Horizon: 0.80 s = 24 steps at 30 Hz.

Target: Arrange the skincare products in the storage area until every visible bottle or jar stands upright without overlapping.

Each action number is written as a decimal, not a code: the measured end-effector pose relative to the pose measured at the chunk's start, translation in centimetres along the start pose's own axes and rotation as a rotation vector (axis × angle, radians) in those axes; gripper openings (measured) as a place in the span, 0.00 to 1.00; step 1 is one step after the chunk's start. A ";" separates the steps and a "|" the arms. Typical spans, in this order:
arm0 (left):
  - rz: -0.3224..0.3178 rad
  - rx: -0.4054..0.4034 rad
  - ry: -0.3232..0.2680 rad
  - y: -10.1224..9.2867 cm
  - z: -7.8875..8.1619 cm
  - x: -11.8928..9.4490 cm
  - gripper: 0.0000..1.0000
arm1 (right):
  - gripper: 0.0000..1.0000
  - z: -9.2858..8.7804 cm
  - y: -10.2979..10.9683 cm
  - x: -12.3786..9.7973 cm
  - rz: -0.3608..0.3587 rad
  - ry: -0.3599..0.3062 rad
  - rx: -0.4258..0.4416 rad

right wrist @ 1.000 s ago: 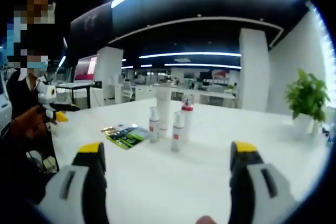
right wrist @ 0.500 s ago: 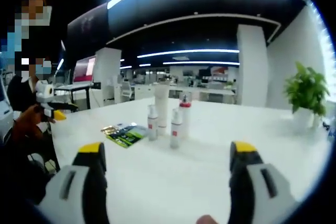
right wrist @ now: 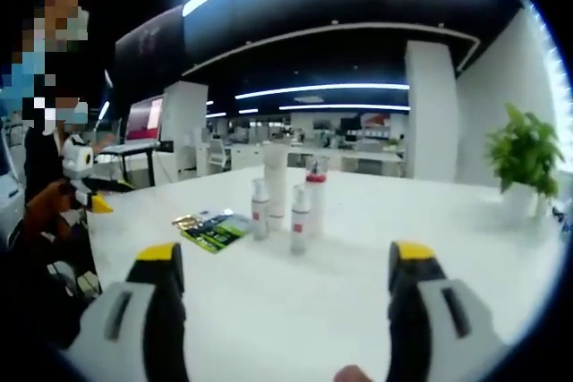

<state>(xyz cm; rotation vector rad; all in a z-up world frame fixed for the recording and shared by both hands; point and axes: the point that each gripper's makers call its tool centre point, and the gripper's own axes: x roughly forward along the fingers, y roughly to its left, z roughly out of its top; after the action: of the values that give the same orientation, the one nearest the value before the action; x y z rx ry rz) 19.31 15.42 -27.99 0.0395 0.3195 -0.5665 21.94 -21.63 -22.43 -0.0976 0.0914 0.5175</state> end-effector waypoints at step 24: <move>-0.011 -0.011 0.038 0.7 -0.6 0.9 0.99 | 0.91 0.0 0.0 1.9 0.017 0.018 -0.005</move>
<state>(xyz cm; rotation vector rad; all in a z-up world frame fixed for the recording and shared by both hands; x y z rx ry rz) 20.21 15.65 -28.91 0.0374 0.3598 -0.5755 23.56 -20.74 -22.63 -0.1070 0.1086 0.5336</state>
